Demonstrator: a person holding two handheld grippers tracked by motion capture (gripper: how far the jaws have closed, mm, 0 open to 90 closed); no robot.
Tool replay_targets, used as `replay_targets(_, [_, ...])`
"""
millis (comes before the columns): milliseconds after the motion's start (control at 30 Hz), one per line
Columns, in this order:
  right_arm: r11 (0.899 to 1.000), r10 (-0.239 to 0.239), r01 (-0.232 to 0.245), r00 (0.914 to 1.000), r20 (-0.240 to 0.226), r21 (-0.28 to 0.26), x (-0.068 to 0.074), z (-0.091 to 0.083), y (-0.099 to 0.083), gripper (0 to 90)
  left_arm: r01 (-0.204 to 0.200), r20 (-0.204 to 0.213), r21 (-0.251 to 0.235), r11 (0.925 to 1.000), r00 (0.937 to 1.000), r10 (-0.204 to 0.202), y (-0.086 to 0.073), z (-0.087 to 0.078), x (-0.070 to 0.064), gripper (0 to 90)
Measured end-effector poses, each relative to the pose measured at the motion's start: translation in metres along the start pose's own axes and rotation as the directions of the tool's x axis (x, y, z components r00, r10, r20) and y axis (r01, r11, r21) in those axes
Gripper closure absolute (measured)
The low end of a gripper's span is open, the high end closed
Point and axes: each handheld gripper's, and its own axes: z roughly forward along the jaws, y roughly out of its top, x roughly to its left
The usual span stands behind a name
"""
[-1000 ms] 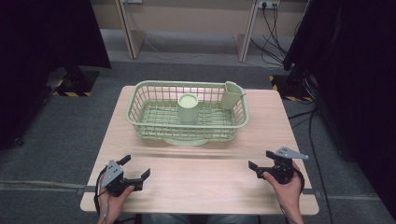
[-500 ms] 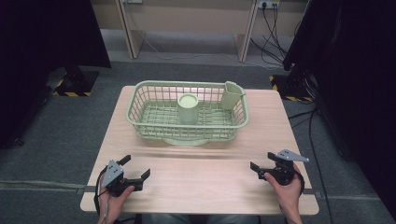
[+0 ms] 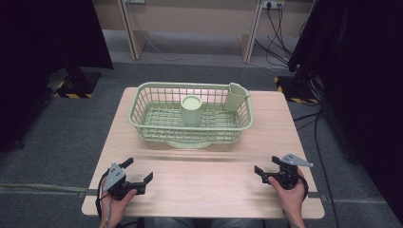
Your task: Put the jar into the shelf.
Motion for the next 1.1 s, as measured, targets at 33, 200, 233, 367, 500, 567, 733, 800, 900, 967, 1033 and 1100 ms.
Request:
replay_targets(33, [1.000,0.000,0.000,1.0000,0.000,-0.002,-0.0003,0.0004,-0.0006,3.5,0.000,0.000,0.000,1.0000,1.0000,0.000,0.0000,0.0000,0.0000,0.8])
replay_targets(200, [1.000,0.004,-0.004,1.0000,0.001,-0.004,-0.0010,0.0018,-0.0027,3.5,-0.001,0.001,0.000,1.0000,1.0000,0.001,0.0000,0.0000,-0.0001,0.8])
replay_targets(233, [1.000,0.004,-0.004,1.0000,0.000,-0.004,-0.0009,0.0022,-0.0030,3.5,-0.002,0.001,0.001,1.0000,1.0000,0.002,0.0000,0.0000,-0.0001,0.8])
replay_targets(367, [1.000,0.001,-0.001,1.0000,-0.001,-0.007,-0.0007,0.0032,-0.0036,3.5,-0.001,0.001,0.000,1.0000,1.0000,0.001,0.0000,-0.0001,0.0000,0.8])
replay_targets(500, [1.000,0.000,0.000,1.0000,0.000,-0.010,-0.0012,0.0036,-0.0044,3.5,-0.002,0.001,0.000,1.0000,1.0000,0.002,0.0000,0.0000,-0.0002,0.8])
replay_targets(567, [1.000,0.002,-0.002,1.0000,0.002,-0.010,-0.0014,0.0041,-0.0052,3.5,-0.003,0.002,0.000,1.0000,1.0000,0.003,0.0000,0.0000,-0.0002,0.8])
replay_targets(733, [1.000,0.003,-0.003,1.0000,0.003,-0.007,-0.0017,0.0056,-0.0069,3.5,-0.001,0.002,-0.001,1.0000,1.0000,0.001,0.0000,-0.0001,-0.0001,0.8])
replay_targets(800, [1.000,0.004,-0.004,1.0000,0.002,-0.004,-0.0016,0.0062,-0.0074,3.5,-0.001,0.003,-0.001,1.0000,1.0000,0.001,0.0000,-0.0001,0.0000,0.8])
replay_targets(900, [1.000,-0.002,0.002,1.0000,0.000,-0.002,-0.0014,0.0074,-0.0084,3.5,-0.001,0.002,-0.001,1.0000,1.0000,0.001,-0.0001,-0.0002,-0.0001,0.8])
replay_targets(967, [1.000,-0.002,0.002,1.0000,-0.001,0.002,-0.0012,0.0083,-0.0091,3.5,-0.002,0.003,-0.001,1.0000,1.0000,0.002,-0.0001,-0.0002,-0.0001,0.8])
replay_targets(1033, [1.000,-0.002,0.002,1.0000,-0.002,0.003,-0.0013,0.0085,-0.0091,3.5,-0.002,0.003,-0.001,1.0000,1.0000,0.002,-0.0001,-0.0002,-0.0002,0.8])
replay_targets(1100, [1.000,-0.002,0.002,1.0000,-0.002,0.002,-0.0014,0.0085,-0.0092,3.5,-0.005,0.005,-0.001,1.0000,1.0000,0.005,-0.0001,-0.0003,-0.0002,0.8])
